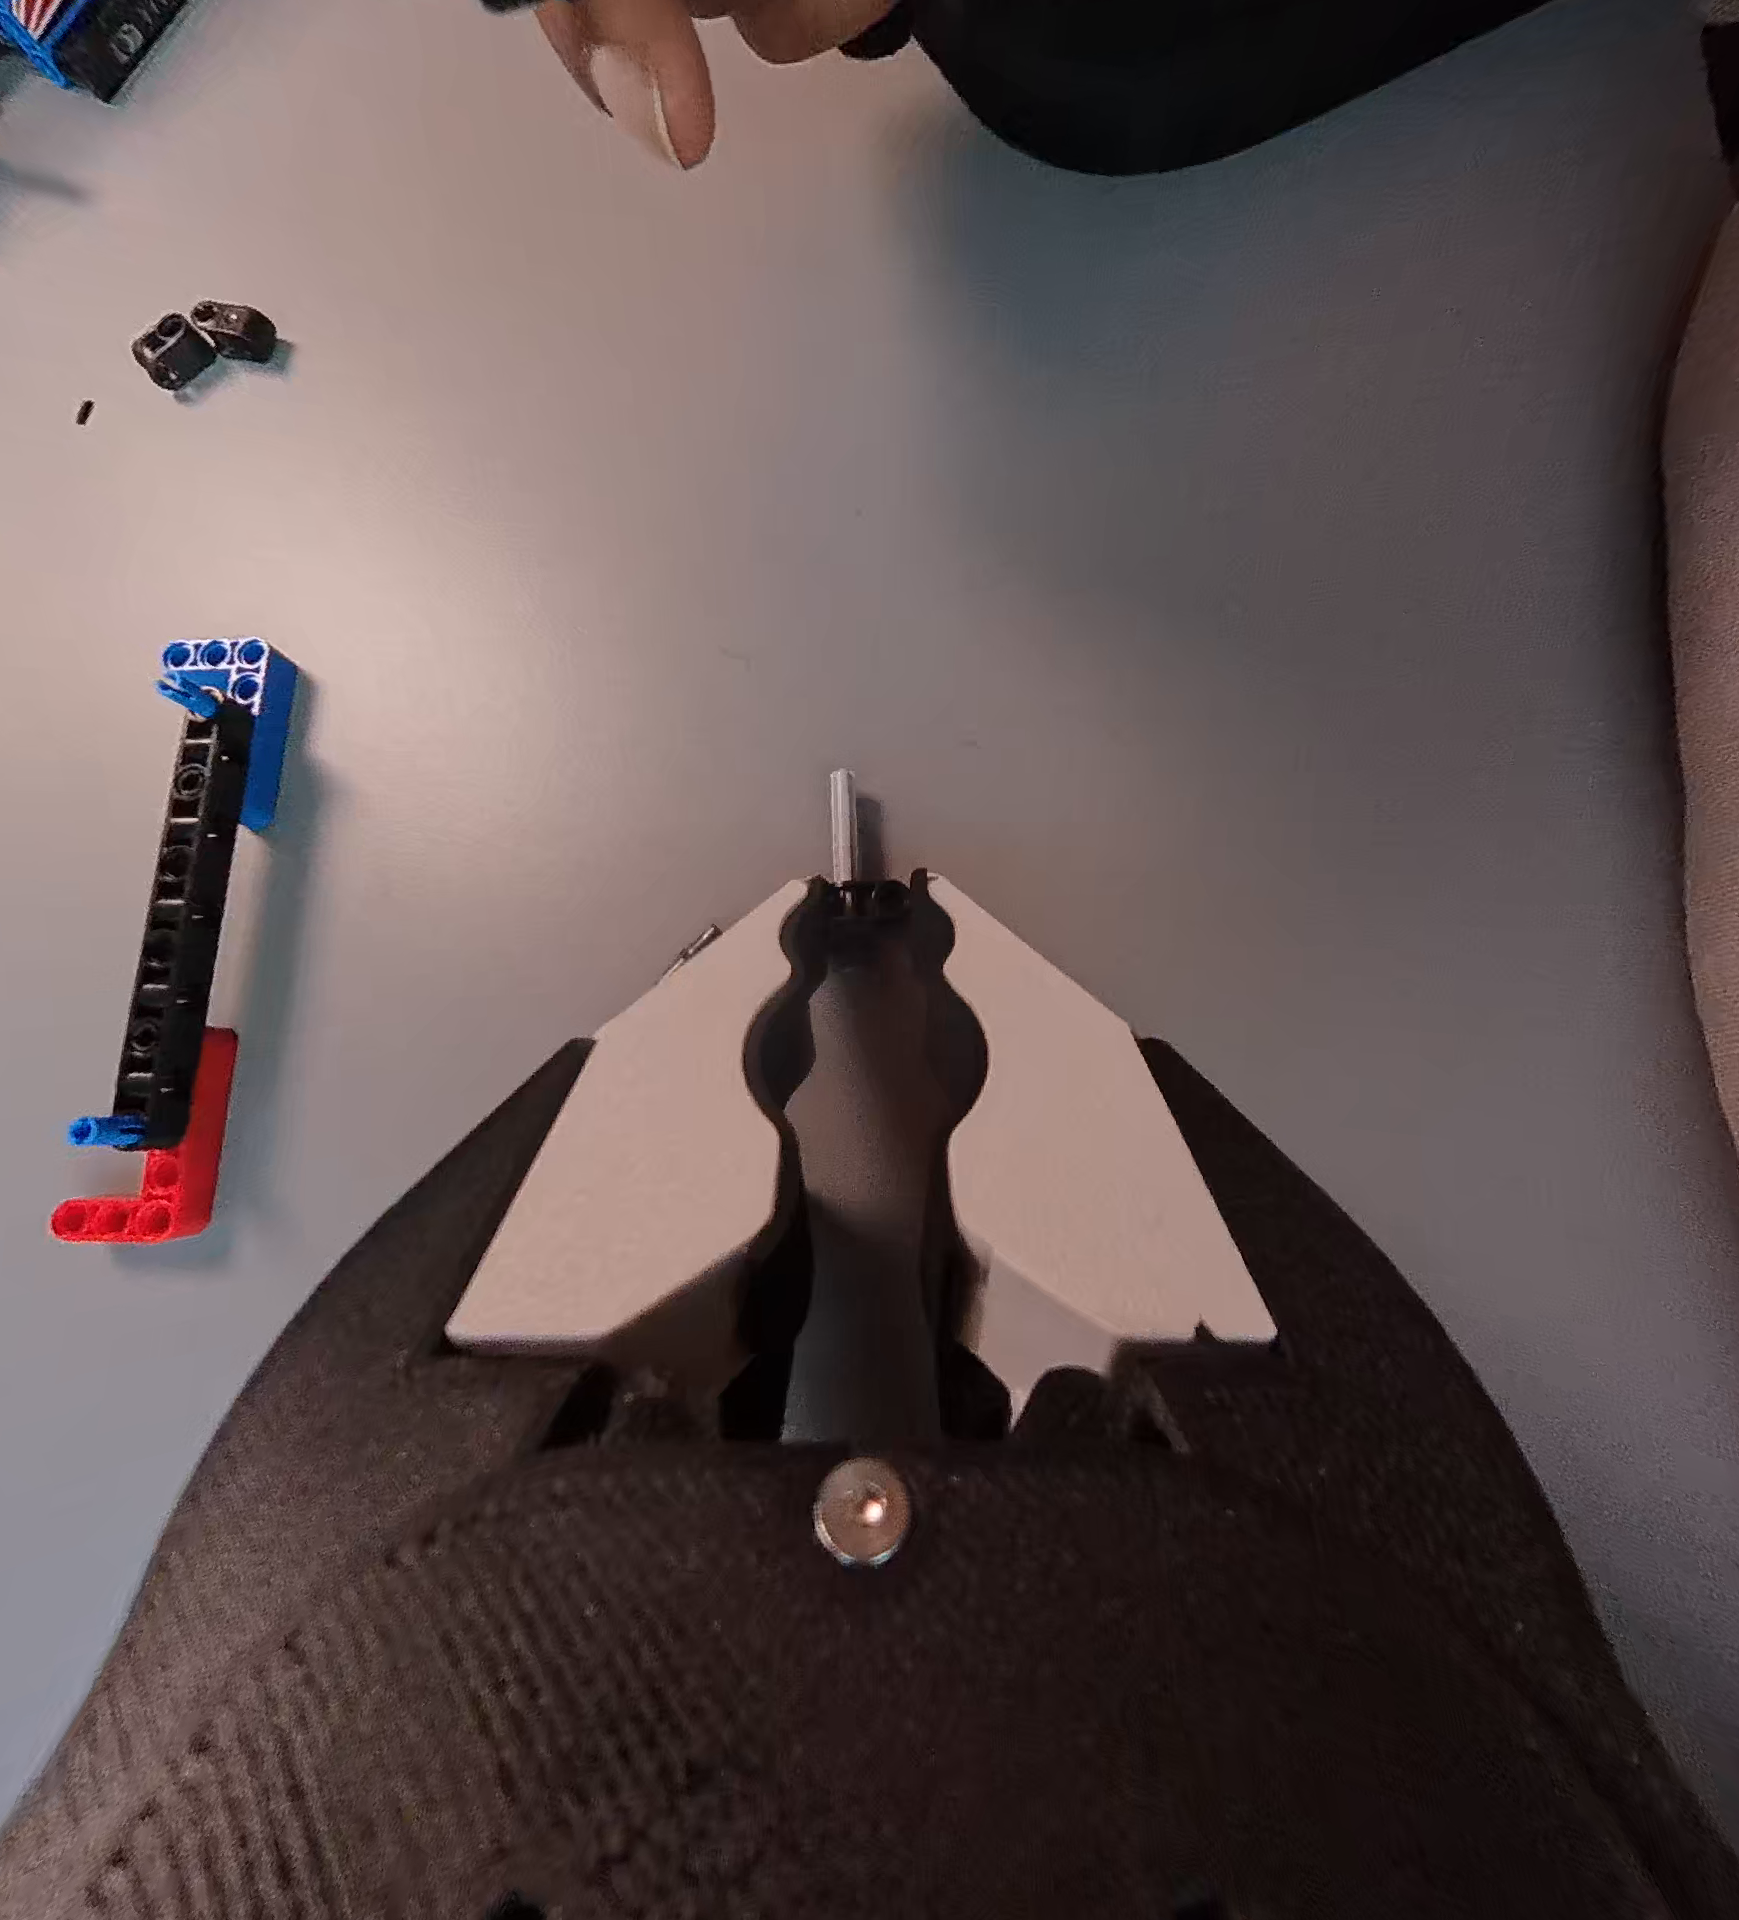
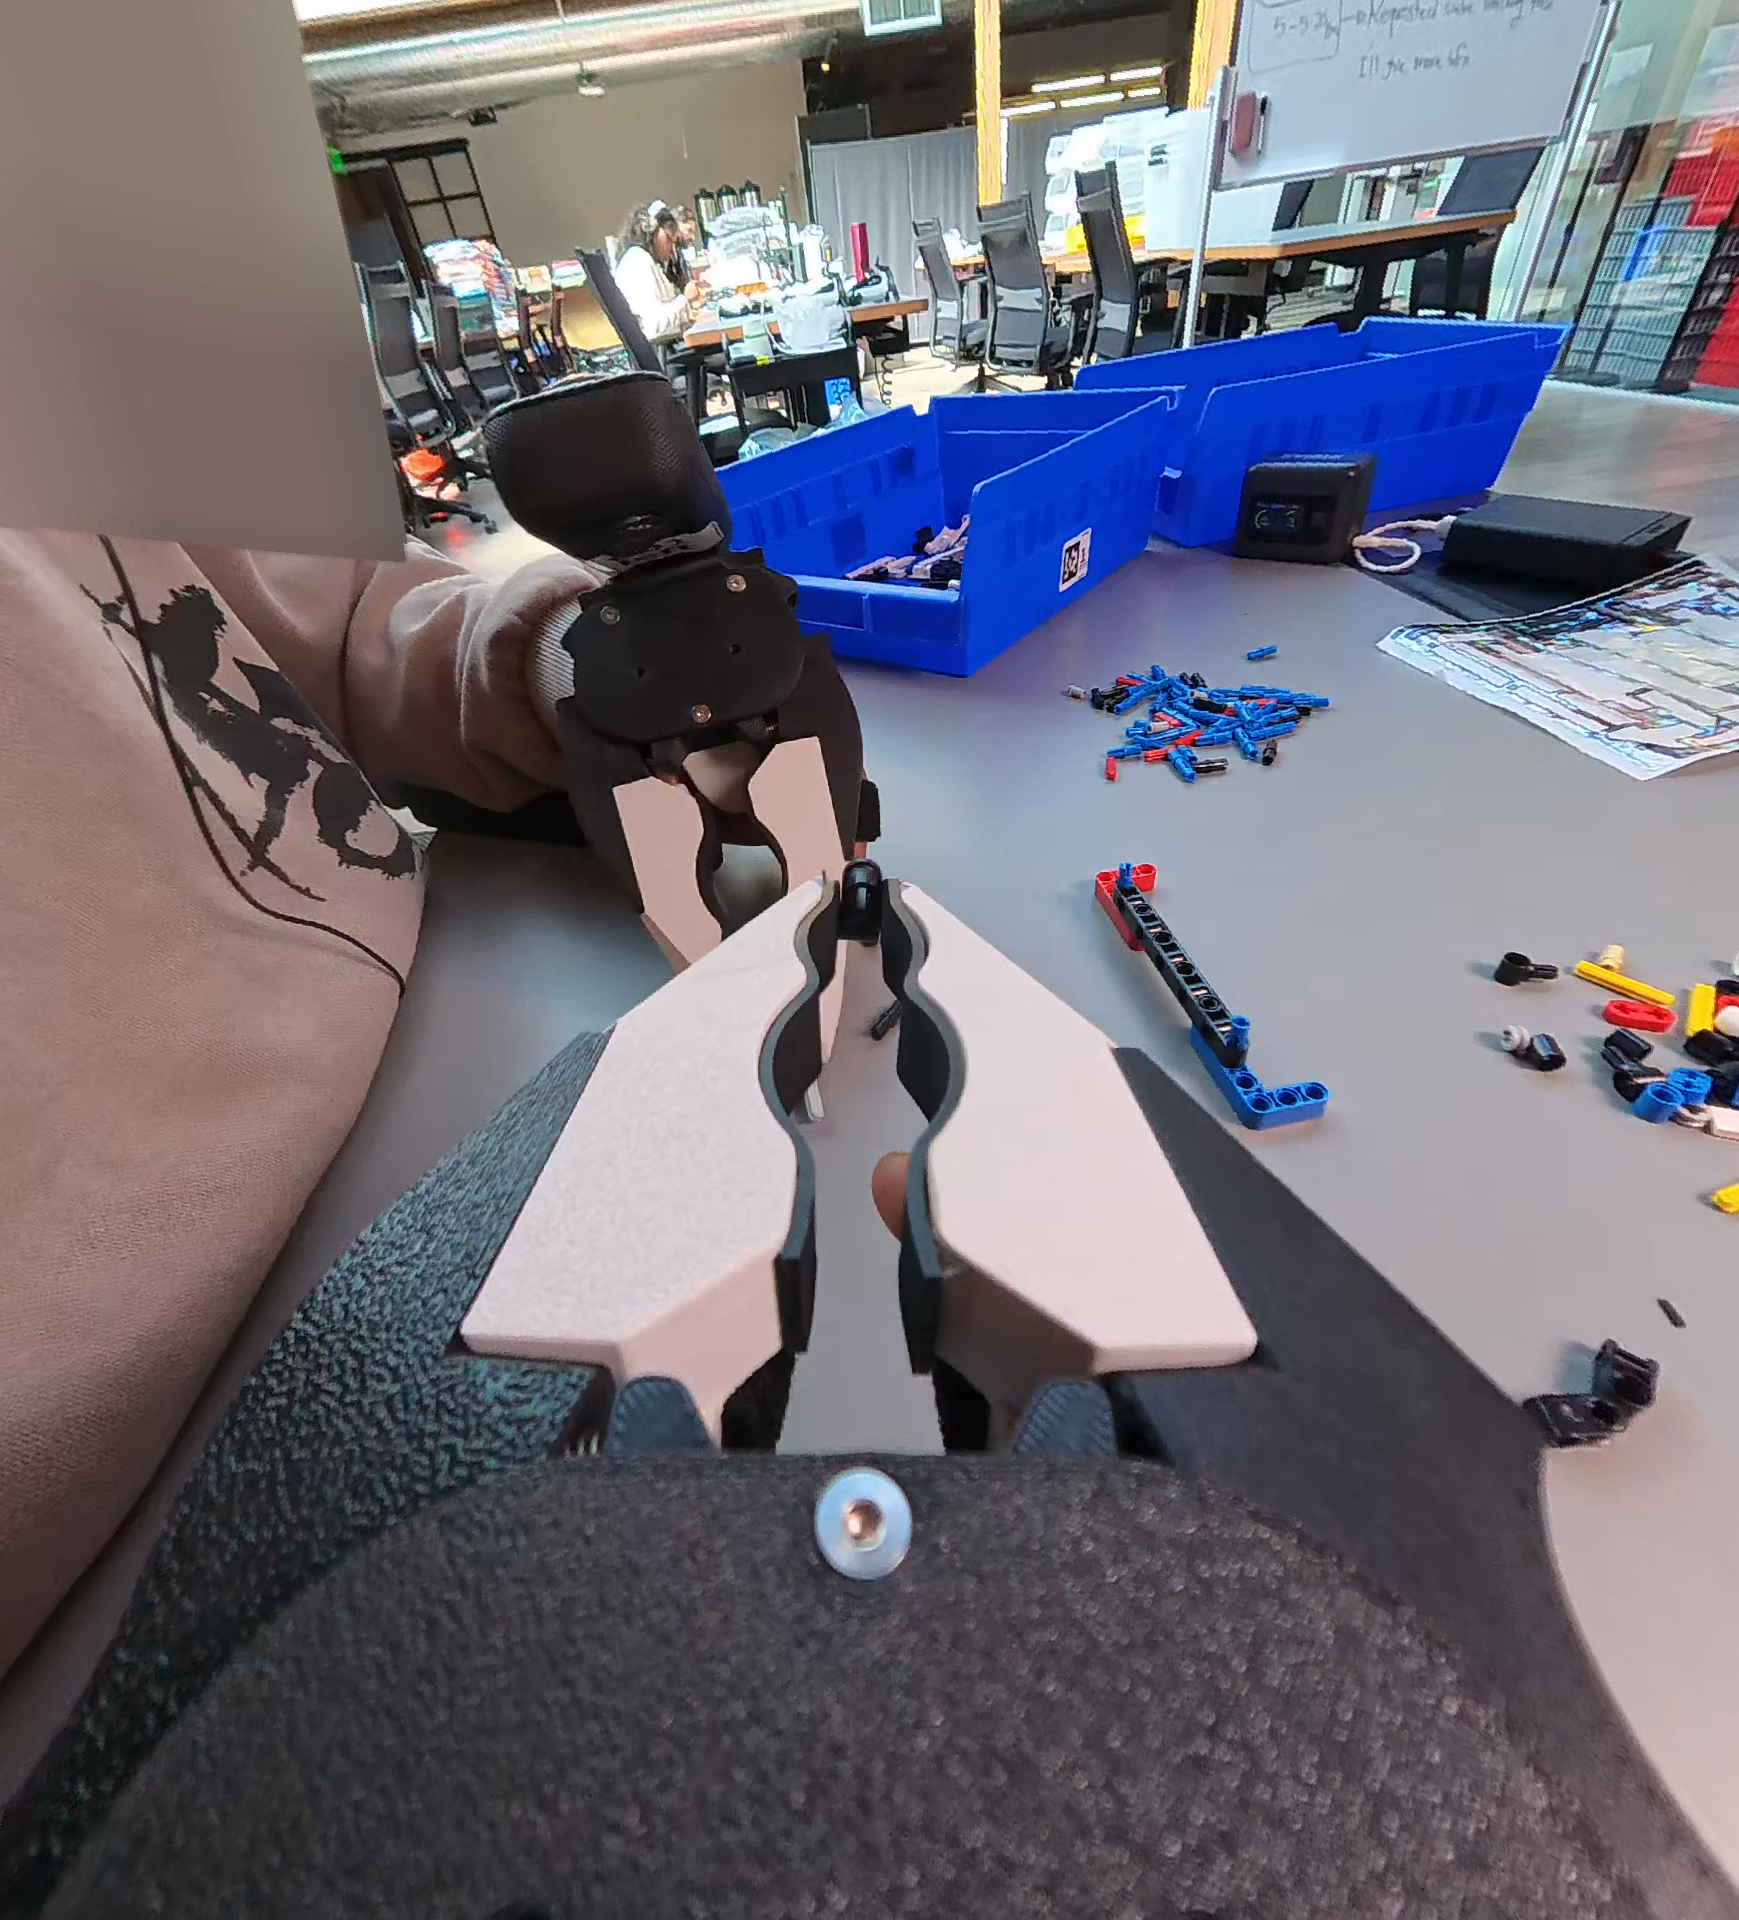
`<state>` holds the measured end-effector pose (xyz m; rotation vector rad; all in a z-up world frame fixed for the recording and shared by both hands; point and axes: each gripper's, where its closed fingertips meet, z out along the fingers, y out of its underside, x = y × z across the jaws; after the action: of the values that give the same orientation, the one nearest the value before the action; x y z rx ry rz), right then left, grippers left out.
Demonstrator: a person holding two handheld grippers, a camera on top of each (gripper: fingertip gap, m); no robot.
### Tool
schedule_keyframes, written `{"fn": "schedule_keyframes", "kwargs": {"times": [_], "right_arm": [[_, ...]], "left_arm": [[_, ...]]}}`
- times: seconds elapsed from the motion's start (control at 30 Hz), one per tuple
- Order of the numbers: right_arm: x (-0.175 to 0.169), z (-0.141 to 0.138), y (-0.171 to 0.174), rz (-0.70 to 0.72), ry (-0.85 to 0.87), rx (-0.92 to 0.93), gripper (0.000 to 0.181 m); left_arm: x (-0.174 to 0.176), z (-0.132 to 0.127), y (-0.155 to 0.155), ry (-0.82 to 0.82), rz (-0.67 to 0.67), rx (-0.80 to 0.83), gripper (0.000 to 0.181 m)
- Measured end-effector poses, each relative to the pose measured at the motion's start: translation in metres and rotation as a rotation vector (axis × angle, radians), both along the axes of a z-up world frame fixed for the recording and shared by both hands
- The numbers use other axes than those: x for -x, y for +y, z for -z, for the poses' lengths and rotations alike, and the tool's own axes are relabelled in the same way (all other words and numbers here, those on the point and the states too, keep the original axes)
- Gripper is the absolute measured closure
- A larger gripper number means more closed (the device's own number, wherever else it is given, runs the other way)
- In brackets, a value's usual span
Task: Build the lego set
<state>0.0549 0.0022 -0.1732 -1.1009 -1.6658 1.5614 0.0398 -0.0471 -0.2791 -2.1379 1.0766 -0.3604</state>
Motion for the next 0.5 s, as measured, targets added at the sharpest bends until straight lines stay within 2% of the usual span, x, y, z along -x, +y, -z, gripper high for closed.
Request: {"fn": "schedule_keyframes", "kwargs": {"times": [0.03,0.17,0.23,0.5], "right_arm": [[-0.001,0.0,-0.002,-0.007,0.001,-0.003,0.176],[-0.005,0.003,-0.011,-0.058,-0.012,-0.03,0.176],[-0.007,0.008,-0.018,-0.09,-0.032,-0.048,0.176],[-0.001,0.029,-0.033,-0.128,-0.099,-0.097,0.175]], "left_arm": [[-0.001,-0.002,-0.001,-0.04,0.003,-0.001,0.167],[-0.005,-0.046,0.0,-0.367,-0.023,-0.017,0.167],[-0.003,-0.064,0.002,-0.451,-0.035,-0.041,0.167],[-0.008,-0.065,0.0,-0.413,-0.019,-0.077,0.167]]}}
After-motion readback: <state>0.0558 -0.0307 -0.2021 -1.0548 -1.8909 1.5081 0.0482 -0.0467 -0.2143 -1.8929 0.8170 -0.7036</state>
